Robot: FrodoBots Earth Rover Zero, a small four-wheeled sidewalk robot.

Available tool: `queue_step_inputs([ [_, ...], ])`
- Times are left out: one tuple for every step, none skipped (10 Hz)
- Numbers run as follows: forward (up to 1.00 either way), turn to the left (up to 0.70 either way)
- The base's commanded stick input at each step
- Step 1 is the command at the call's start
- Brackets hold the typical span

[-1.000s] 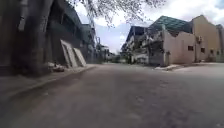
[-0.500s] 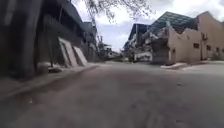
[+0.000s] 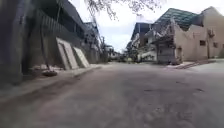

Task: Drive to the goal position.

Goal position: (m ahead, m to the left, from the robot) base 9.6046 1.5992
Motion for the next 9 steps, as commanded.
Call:
queue_step_inputs([
  [1.00,0.00],
  [1.00,0.00],
  [1.00,0.00],
  [1.00,0.00],
  [1.00,0.00],
  [1.00,0.00],
  [1.00,0.00],
  [1.00,0.00],
  [1.00,0.00],
])
